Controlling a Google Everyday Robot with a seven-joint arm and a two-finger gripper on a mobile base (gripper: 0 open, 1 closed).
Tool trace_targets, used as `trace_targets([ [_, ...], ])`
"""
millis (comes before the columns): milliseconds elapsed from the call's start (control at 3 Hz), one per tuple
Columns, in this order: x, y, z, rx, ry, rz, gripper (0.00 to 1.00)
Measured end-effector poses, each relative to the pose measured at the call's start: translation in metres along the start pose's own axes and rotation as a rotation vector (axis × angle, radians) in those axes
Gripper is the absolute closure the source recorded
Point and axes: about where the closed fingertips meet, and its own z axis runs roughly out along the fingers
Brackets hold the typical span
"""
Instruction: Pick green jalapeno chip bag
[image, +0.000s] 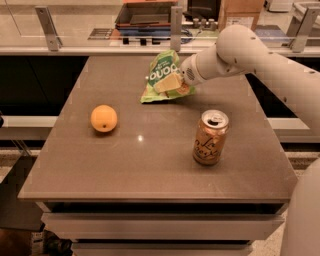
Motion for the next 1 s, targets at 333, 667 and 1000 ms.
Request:
trace_targets([
  [333,-0.008,0.0,-0.011,0.024,-0.055,-0.034,1.0],
  [667,-0.033,-0.003,-0.034,0.068,-0.153,-0.082,1.0],
  [1000,-0.062,-0.004,-0.052,0.092,-0.235,-0.13,1.0],
])
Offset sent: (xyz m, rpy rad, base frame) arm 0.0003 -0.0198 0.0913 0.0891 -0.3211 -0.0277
